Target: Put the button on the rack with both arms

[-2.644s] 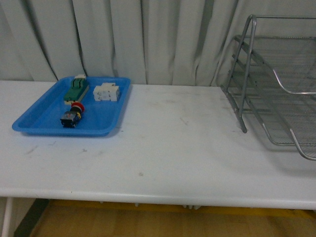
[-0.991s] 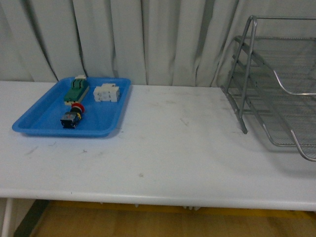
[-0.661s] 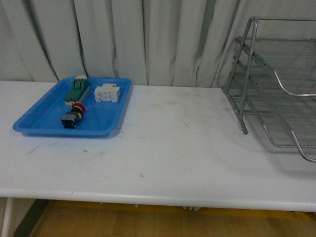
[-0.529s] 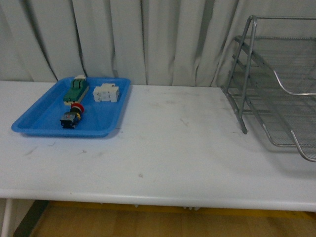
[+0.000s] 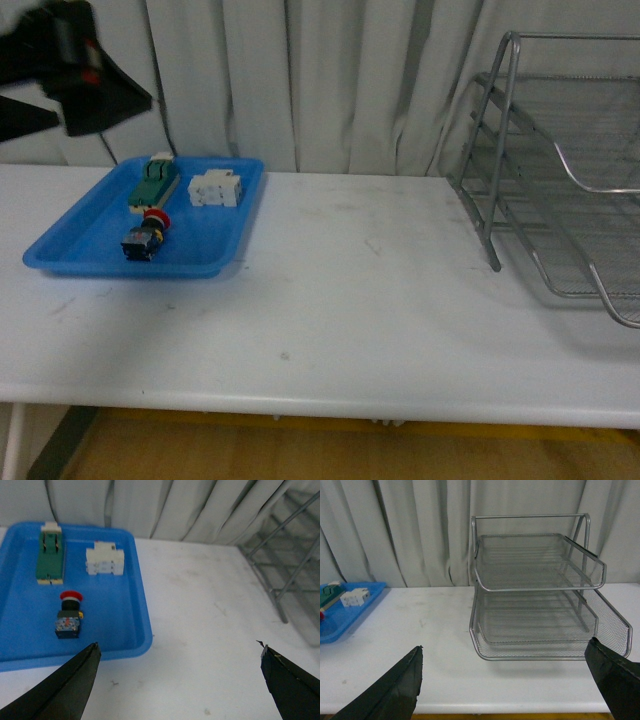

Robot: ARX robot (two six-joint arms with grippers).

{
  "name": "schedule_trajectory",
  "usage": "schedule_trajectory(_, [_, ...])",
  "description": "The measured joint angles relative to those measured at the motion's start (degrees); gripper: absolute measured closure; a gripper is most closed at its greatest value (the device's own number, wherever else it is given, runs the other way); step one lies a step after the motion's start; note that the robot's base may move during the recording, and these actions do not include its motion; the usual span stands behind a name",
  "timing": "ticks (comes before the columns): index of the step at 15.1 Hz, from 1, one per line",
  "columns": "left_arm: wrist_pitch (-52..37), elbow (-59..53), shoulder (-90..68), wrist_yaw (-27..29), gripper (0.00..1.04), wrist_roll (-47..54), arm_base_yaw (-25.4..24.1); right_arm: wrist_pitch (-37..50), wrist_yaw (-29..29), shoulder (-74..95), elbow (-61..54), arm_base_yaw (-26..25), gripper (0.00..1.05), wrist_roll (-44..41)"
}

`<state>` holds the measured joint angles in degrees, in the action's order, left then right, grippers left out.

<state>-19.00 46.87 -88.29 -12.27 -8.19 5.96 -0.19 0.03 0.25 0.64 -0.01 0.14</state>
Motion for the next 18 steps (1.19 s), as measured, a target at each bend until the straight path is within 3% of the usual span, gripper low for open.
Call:
schedule_trajectory(3, [8.92,18.80,-19.50,4.17,0.07,4.50,1.03,-0.02,0.00,0.00,0.00,0.00,0.06,0.00])
schedule_trajectory(9, [21.11,42.82,-38.88,11.56,0.07,12.46,-0.09,-0.02,0.00,0.00,0.00,0.00,0.06,0.00])
schedule_trajectory(13, [25.94,51.45,-46.18,13.86,0.07,13.18,-3.74,0.00,-0.02,0.00,0.00,0.00,0.06,0.00])
schedule_trajectory(18, [27.98,53.42,-49.64,10.69,0.07,11.17,-6.71,-0.02,0.00,0.00,0.00,0.00,0.06,0.00])
